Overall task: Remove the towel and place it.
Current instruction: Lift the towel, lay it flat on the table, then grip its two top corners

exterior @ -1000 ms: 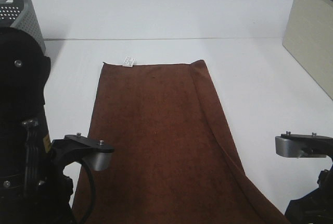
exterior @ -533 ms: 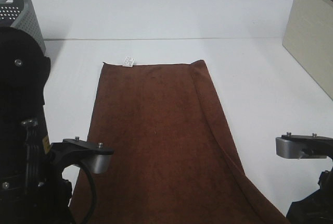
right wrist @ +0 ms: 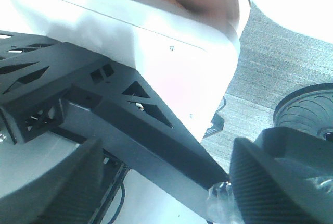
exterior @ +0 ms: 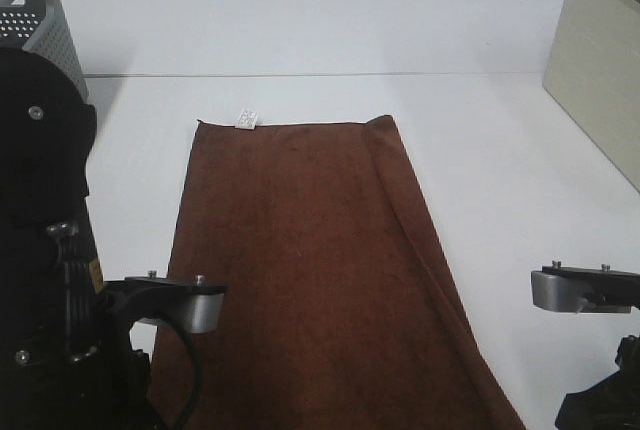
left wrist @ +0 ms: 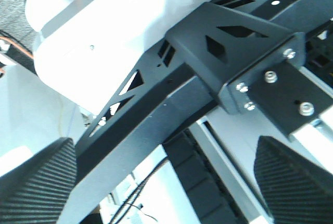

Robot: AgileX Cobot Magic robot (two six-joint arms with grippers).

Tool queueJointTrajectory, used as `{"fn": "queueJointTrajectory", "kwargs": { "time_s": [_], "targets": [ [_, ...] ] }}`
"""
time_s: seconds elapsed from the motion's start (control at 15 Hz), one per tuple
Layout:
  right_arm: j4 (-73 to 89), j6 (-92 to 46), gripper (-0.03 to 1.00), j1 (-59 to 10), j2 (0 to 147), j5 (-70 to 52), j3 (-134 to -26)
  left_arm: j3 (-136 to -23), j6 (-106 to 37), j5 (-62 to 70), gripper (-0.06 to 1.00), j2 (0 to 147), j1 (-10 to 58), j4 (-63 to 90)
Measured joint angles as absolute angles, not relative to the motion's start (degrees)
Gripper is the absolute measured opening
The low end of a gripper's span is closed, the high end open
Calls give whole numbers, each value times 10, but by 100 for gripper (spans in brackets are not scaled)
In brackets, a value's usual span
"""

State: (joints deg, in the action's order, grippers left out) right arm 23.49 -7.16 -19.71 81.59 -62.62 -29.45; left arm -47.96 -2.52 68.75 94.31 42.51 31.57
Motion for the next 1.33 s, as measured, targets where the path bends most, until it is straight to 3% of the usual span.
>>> {"fn": "queueJointTrajectory", "kwargs": {
  "time_s": [0.33, 0.53, 0.6, 0.93, 1.33],
  "targets": [
    [231, -84, 69, -197, 813, -622, -310, -482, -32, 688, 86, 943, 425, 329],
    [166, -75, 69, -197, 800, -573, -405, -548, -45, 689, 86, 943, 418, 279],
    [115, -40, 69, -186, 809, -559, -494, -606, -45, 685, 86, 944, 374, 223],
    [144, -66, 69, -58, 921, -551, -667, -709, -111, 622, 86, 985, 175, 174],
    [187, -133, 80, -48, 1113, -521, -843, -855, -163, 524, 86, 1138, 69, 176]
  ]
}}
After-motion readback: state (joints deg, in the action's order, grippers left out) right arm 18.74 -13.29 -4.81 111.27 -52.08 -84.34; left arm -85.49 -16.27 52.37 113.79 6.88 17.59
